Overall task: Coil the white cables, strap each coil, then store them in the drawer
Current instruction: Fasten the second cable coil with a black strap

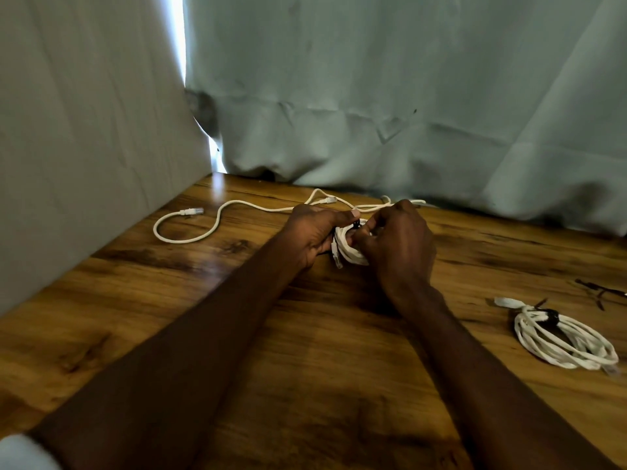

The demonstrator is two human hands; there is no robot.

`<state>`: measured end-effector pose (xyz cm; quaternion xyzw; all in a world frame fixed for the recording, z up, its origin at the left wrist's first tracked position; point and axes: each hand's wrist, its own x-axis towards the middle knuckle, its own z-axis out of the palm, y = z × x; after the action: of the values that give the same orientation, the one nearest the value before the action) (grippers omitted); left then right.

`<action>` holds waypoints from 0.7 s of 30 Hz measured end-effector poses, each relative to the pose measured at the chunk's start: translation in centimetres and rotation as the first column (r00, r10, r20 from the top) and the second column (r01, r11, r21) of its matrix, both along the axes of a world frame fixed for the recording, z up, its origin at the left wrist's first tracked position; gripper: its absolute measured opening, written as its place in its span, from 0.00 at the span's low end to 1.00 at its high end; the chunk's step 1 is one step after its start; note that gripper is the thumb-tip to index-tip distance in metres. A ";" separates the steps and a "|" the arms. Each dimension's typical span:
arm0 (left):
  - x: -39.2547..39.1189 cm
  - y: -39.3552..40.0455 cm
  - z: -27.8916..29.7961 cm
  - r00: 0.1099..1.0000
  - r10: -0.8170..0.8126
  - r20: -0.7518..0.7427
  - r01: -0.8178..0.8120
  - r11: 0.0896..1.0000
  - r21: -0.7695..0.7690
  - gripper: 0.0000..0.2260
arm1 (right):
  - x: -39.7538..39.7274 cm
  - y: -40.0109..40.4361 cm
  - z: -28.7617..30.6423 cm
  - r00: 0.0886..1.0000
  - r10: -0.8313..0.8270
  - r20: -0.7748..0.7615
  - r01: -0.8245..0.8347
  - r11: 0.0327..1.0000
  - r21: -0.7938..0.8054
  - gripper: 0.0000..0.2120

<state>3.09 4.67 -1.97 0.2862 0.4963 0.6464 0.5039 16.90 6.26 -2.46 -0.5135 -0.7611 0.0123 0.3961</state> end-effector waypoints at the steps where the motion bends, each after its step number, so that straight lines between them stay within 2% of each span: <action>1: 0.0 0.0 0.1 1.000 0.006 0.005 -0.006 1.000 0.004 0.14 | 0.0 0.0 0.1 1.000 -0.005 -0.001 0.005 1.000 0.000 0.09; 6: -0.1 0.0 -0.1 1.000 0.000 0.024 -0.001 0.999 0.043 0.17 | -0.2 -0.4 0.0 1.000 -0.031 -0.001 0.031 0.999 0.023 0.06; 10: 0.2 0.0 0.0 0.998 -0.012 0.067 0.008 0.998 0.064 0.16 | -0.2 -0.6 0.2 1.000 -0.023 -0.021 0.024 0.998 0.063 0.06; 16: -0.3 -0.1 0.1 0.977 -0.056 0.207 0.045 0.997 0.057 0.14 | -0.1 -0.1 0.3 0.995 0.081 0.061 -0.087 0.992 0.095 0.07; 21: -0.8 0.3 0.0 0.984 -0.074 0.165 0.076 0.997 -0.008 0.12 | 0.4 0.2 0.3 0.990 0.131 0.053 -0.134 0.989 0.067 0.11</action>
<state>2.32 4.93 -1.98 0.2466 0.4466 0.6449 0.5690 17.27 6.46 -2.15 -0.4476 -0.8029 -0.0009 0.3937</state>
